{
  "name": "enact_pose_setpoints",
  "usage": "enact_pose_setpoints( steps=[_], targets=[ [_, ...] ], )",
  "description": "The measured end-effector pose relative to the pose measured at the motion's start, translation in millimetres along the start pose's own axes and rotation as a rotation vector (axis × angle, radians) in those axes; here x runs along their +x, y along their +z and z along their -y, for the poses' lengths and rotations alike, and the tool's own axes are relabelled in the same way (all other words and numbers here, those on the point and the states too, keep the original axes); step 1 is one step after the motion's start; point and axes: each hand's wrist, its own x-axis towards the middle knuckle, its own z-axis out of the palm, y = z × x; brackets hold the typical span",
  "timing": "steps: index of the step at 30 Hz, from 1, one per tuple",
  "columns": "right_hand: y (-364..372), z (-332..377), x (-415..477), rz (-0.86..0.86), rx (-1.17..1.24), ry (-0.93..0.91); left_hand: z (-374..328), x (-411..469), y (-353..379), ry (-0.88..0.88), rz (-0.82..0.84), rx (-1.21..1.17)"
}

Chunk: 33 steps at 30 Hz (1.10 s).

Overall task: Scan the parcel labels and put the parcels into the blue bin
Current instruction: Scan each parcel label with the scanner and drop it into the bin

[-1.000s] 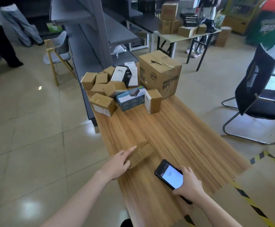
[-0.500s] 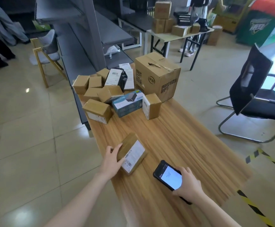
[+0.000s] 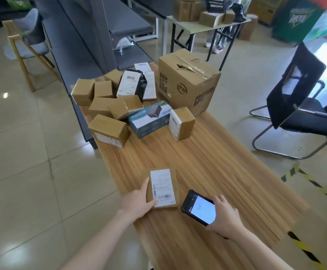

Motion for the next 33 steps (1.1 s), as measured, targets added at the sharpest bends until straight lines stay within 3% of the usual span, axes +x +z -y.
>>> enact_pose_setpoints(
  steps=[5,7,10,17,22,33],
  targets=[
    [-3,-5,0,-0.013,0.020,0.037,-8,18,-26,0.338,-0.182,0.090],
    [-3,-7,-1,-0.019,0.021,0.057,-11,29,-35,0.447,-0.099,0.127],
    [-3,-10,-3,-0.022,0.022,0.079,-18,37,-46,0.426,0.166,0.224],
    [-13,-14,-5,-0.044,-0.012,0.078,-32,43,-42,0.349,0.298,0.349],
    [-22,-15,-5,-0.070,-0.071,0.037,-38,40,-34,0.378,0.157,0.392],
    [-35,-6,0,-0.103,-0.273,0.006,-25,30,-38,0.434,0.036,0.365]
  ],
)
